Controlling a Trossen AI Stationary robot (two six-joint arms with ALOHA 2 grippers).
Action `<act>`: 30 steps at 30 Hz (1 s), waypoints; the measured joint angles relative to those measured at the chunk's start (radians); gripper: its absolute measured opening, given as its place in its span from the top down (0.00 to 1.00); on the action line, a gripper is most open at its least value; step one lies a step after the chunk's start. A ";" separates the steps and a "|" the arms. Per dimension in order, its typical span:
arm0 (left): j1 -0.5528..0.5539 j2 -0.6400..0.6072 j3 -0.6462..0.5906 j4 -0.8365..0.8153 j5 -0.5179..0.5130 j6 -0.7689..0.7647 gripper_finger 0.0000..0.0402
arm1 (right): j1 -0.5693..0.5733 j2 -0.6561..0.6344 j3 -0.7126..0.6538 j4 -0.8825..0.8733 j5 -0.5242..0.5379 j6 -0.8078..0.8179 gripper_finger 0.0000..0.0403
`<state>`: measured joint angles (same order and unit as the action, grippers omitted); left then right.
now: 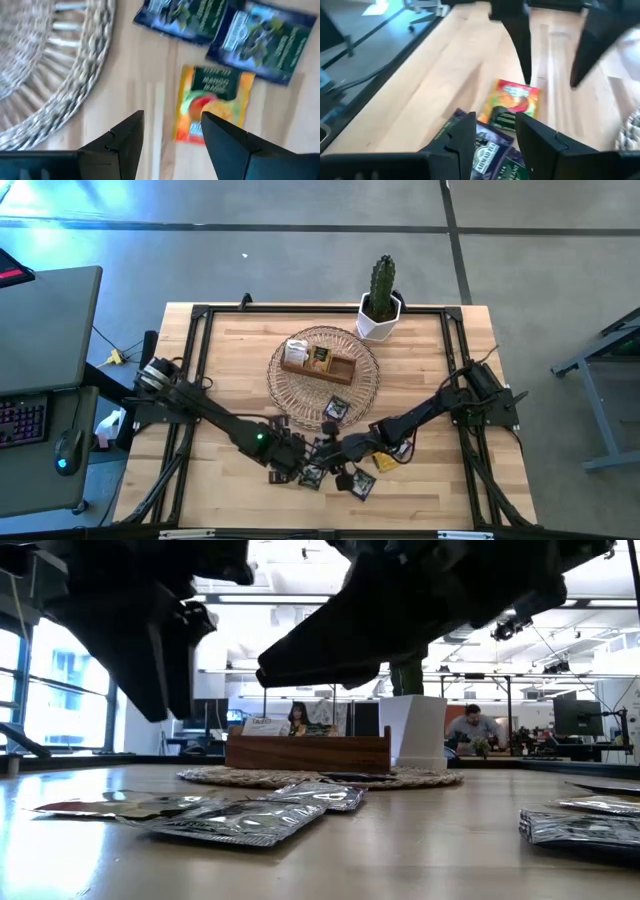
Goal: Pick & Place Tea
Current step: Put the yellow tea pack into the middle section of the wooden organizer
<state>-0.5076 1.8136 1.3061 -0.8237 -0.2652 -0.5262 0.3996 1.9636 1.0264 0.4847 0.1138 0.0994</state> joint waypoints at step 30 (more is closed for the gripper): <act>-0.130 0.017 -0.151 0.083 -0.092 -0.263 0.52 | -0.090 0.001 0.286 -0.245 -0.198 -0.192 0.67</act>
<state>-0.6373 1.8309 1.1553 -0.7411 -0.3571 -0.7895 0.3095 1.9649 1.3121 0.2394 -0.0846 -0.0927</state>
